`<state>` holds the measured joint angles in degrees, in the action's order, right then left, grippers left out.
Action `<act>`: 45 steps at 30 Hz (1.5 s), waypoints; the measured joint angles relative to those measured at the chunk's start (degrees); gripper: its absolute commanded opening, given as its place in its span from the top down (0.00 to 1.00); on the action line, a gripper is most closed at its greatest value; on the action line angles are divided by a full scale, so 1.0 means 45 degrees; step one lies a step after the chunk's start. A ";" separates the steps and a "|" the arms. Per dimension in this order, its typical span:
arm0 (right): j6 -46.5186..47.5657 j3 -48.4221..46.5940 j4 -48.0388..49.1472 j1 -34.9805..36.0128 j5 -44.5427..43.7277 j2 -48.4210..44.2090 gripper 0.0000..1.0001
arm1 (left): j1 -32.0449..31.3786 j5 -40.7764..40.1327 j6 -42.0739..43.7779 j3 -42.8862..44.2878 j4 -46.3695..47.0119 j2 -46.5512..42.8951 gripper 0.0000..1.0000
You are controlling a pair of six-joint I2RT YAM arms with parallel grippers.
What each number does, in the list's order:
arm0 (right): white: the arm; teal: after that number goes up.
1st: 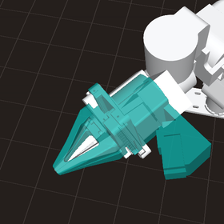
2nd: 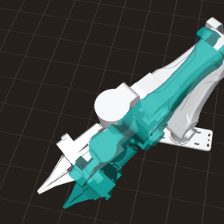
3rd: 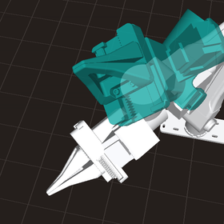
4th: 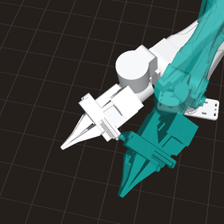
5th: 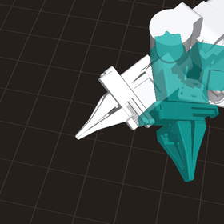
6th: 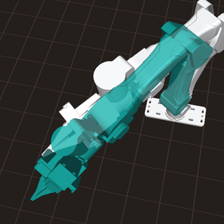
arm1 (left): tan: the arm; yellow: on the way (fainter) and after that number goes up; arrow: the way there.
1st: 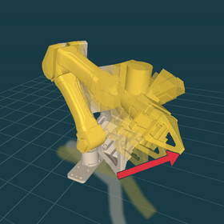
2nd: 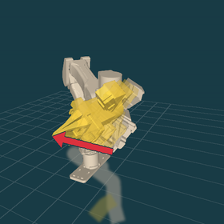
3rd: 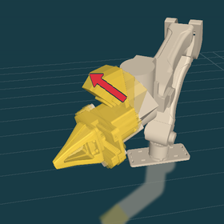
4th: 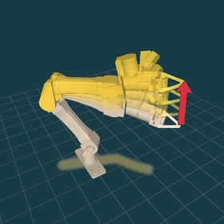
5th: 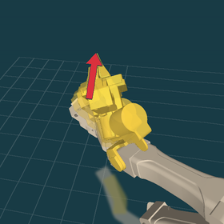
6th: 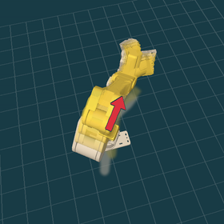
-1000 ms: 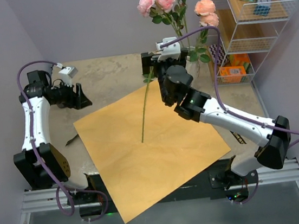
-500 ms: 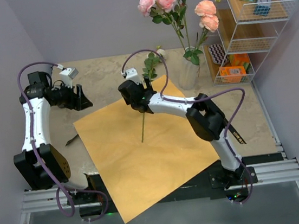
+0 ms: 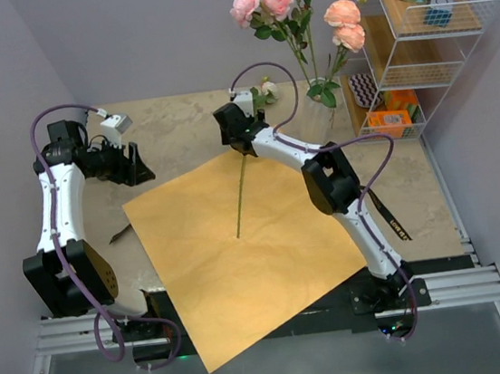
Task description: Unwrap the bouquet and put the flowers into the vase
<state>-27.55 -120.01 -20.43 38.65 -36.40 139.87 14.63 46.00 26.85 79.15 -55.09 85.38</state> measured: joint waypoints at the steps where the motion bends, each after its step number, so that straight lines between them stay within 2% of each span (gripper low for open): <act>1: -0.0126 -0.0068 -0.0049 -0.0058 0.0058 0.0189 0.16 | 0.0000 -0.0010 0.0000 0.0000 -0.0005 0.0000 0.34; 6: -0.0806 -0.0068 -0.0257 -0.0209 0.0466 0.0933 0.26 | 0.0000 -0.0063 0.0083 0.0000 0.0010 0.0000 0.34; 14: -0.1112 -0.0194 -0.0243 -0.0321 0.0899 0.0986 0.57 | 0.0000 -0.0204 0.0189 -0.0068 0.0024 0.0019 0.34; 17: -0.1209 -0.0209 -0.0228 -0.0355 0.1030 0.0991 0.71 | 0.0000 -0.0287 0.0189 -0.0068 0.0019 0.0019 0.34; 18: -0.1239 -0.0223 -0.0219 -0.0379 0.1049 0.1001 0.79 | 0.0000 -0.0287 0.0194 -0.0068 0.0024 0.0019 0.34; 25: -0.1506 -0.0287 -0.0015 -0.0442 0.1297 0.1083 0.99 | 0.0000 -0.0330 0.0287 -0.0403 0.0073 0.0019 0.34; 36: -0.1336 0.3070 0.2050 -0.0185 0.1365 -0.0903 1.00 | 0.0005 -0.0379 0.0282 -0.0510 0.0087 0.0019 0.34; 40: -0.0588 0.4600 0.3434 0.0185 0.1690 -0.2453 1.00 | 0.0010 -0.0379 0.0282 -0.0515 0.0092 0.0019 0.34; 45: 0.0826 0.5051 0.5270 0.0733 0.2361 -0.4041 1.00 | 0.0010 -0.0374 0.0287 -0.0544 0.0092 0.0000 0.34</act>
<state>-23.83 -97.27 3.29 41.95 -25.78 121.69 14.68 44.31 28.14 76.71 -54.68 85.38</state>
